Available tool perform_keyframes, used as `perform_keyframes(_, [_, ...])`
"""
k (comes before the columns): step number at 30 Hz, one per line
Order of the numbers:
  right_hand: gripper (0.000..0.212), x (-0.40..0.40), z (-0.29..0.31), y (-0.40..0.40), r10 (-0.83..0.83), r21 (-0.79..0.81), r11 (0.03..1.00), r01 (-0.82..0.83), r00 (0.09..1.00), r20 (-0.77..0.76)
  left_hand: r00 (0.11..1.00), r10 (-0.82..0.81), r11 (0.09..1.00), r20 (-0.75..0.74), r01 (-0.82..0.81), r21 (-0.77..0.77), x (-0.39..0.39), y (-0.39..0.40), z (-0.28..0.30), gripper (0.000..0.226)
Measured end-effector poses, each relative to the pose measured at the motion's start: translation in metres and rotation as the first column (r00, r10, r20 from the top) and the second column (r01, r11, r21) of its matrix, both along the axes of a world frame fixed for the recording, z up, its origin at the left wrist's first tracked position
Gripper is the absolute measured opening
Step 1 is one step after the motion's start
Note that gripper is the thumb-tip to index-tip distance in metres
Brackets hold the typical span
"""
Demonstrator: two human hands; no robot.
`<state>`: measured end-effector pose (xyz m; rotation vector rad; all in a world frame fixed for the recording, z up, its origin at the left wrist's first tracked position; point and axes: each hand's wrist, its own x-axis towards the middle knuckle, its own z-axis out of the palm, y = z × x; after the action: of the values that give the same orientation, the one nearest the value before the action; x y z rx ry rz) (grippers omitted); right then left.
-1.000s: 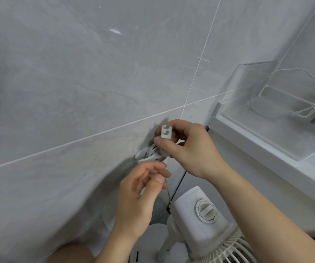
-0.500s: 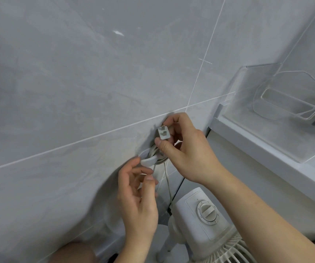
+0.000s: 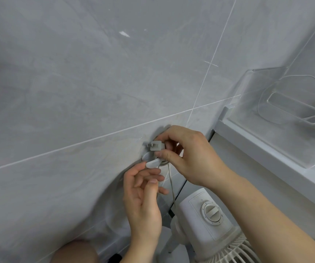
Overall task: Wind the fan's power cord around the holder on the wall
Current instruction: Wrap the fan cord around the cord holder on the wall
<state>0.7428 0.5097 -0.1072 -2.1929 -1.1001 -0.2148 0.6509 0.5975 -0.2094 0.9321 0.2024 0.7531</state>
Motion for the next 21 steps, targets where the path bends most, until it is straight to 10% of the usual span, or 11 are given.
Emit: perform_keyframes(21, [0.017,-0.015,-0.002,0.004,0.04,-0.101,0.994,-0.03,0.994,0.1,1.0,0.022,0.98,0.015,-0.024,0.199,-0.005,-0.004,-0.005,0.039])
